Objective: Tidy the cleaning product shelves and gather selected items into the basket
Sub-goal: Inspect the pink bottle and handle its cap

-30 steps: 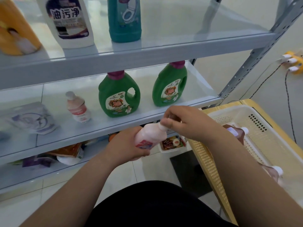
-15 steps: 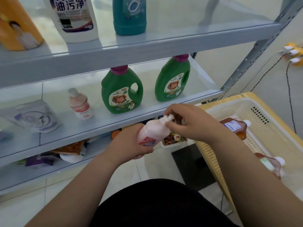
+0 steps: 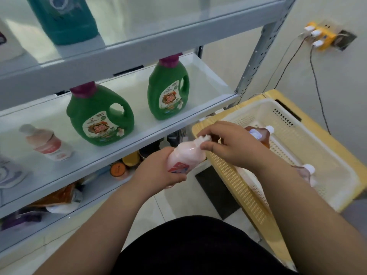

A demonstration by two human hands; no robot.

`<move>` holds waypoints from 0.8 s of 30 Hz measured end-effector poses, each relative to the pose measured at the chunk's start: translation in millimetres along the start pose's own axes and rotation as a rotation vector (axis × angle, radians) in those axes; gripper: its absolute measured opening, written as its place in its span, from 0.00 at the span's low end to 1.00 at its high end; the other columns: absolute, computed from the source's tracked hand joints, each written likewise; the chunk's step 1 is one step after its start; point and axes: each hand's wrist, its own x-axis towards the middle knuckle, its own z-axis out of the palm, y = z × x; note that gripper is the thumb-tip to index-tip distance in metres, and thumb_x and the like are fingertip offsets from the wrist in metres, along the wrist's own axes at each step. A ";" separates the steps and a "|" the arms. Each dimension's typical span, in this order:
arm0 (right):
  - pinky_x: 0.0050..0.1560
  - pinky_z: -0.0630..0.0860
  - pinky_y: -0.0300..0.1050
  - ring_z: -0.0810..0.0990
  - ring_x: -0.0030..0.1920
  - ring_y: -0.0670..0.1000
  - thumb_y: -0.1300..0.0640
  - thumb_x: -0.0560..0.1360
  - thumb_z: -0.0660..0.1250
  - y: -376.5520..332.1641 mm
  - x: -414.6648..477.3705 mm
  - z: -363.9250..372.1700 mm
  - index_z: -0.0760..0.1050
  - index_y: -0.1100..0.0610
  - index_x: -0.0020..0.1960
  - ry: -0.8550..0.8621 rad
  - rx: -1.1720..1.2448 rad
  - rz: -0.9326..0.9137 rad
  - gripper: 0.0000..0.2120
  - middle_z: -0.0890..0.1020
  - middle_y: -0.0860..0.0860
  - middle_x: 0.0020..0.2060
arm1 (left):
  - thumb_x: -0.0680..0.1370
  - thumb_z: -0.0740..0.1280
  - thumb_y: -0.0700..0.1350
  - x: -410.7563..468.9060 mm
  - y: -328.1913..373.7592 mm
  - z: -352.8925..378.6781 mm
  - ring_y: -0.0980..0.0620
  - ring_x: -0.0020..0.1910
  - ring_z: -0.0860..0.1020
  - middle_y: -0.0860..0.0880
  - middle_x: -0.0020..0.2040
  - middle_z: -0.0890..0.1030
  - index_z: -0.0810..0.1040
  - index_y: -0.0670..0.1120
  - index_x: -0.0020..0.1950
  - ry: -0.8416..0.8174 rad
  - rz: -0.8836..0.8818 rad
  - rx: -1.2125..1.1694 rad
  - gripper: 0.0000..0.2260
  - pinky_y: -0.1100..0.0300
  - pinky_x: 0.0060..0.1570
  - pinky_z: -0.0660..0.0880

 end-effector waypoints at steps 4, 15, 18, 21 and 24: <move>0.46 0.70 0.30 0.76 0.49 0.32 0.39 0.78 0.69 46.4 -11.0 -12.2 0.76 0.39 0.64 0.149 0.250 0.227 0.16 0.79 0.35 0.47 | 0.67 0.80 0.56 27.2 35.3 23.8 0.59 0.48 0.79 0.59 0.51 0.78 0.66 0.61 0.58 -0.008 -0.067 -0.138 0.28 0.56 0.47 0.79; 0.49 0.85 0.49 0.87 0.53 0.51 0.45 0.75 0.73 167.1 -85.0 19.3 0.78 0.44 0.64 0.141 1.140 0.547 0.18 0.87 0.49 0.52 | 0.75 0.63 0.50 127.4 141.2 107.8 0.49 0.45 0.87 0.50 0.48 0.86 0.77 0.65 0.50 -0.173 -0.216 -0.470 0.10 0.49 0.43 0.85; 0.50 0.85 0.54 0.88 0.50 0.51 0.47 0.76 0.73 198.6 -105.2 26.9 0.79 0.44 0.63 0.260 1.184 0.673 0.16 0.87 0.48 0.51 | 0.73 0.66 0.54 147.8 163.0 145.3 0.49 0.50 0.85 0.48 0.55 0.82 0.80 0.62 0.54 -0.264 -0.200 -0.405 0.10 0.50 0.48 0.84; 0.48 0.86 0.55 0.88 0.43 0.51 0.49 0.78 0.73 224.1 -122.4 39.3 0.81 0.44 0.54 0.398 1.154 0.874 0.06 0.88 0.47 0.43 | 0.70 0.69 0.53 165.0 172.8 185.1 0.60 0.41 0.85 0.54 0.47 0.84 0.78 0.60 0.52 -0.302 -0.209 -0.368 0.11 0.65 0.37 0.79; 0.37 0.84 0.48 0.85 0.33 0.52 0.50 0.79 0.71 240.7 -130.3 48.2 0.82 0.52 0.52 0.425 1.166 1.074 0.06 0.85 0.50 0.34 | 0.75 0.71 0.48 185.4 170.6 219.1 0.58 0.44 0.84 0.55 0.51 0.83 0.75 0.56 0.58 -0.423 -0.188 -0.183 0.13 0.63 0.43 0.79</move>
